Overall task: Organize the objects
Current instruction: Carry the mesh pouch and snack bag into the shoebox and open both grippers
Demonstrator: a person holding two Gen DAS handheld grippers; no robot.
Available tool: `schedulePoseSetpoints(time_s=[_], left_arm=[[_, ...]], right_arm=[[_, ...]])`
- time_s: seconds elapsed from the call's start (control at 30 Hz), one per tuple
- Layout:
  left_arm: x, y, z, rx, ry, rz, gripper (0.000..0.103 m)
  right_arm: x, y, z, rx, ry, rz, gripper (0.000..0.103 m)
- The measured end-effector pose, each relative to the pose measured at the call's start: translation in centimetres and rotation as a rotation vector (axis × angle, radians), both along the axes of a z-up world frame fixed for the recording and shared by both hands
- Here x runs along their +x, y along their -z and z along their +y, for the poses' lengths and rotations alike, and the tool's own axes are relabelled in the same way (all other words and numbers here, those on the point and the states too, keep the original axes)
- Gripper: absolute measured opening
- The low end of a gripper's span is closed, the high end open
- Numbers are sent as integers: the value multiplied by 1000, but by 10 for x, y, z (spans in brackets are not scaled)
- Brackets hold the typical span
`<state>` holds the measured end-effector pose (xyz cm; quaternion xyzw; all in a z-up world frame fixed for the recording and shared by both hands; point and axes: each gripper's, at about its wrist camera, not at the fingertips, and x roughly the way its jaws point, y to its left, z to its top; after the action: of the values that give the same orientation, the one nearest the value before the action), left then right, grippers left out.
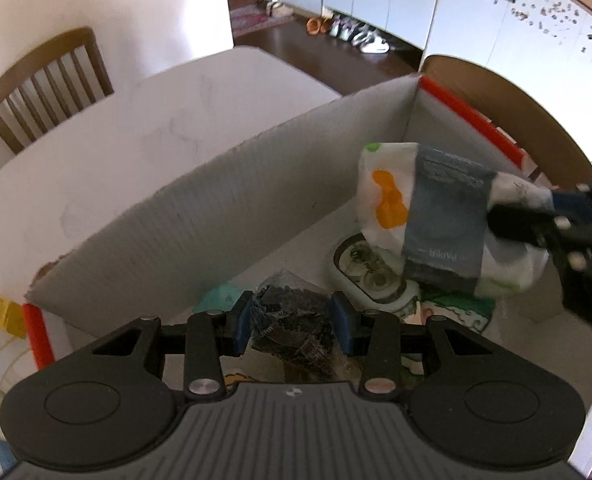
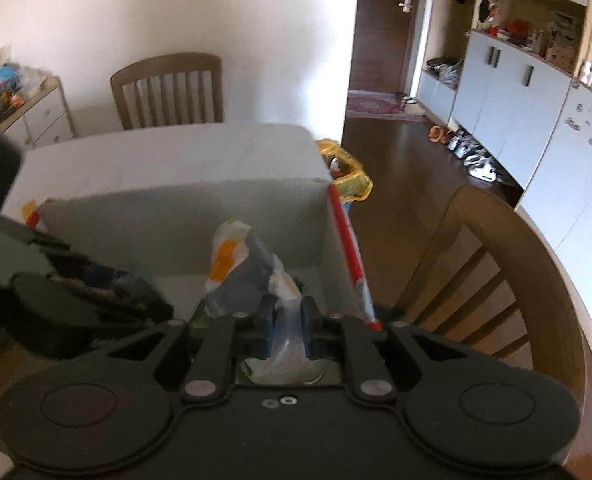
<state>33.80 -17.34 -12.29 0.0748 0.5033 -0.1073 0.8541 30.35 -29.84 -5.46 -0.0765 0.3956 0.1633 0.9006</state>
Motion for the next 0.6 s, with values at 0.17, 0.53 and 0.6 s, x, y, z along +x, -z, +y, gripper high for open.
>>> schedulePoseSetpoints(time_s=[0.17,0.53,0.6], left_arm=[[10,11,1,2,-10,55,41],[10,12,0,4,-1,62,48],[9,8,-2,3,1,47,58]], right_arm=[[4,-1,-8,23,-2,11,20],[3,-13,-25,76,-26,13,41],[2,-15,-27,81,-28,9,42]])
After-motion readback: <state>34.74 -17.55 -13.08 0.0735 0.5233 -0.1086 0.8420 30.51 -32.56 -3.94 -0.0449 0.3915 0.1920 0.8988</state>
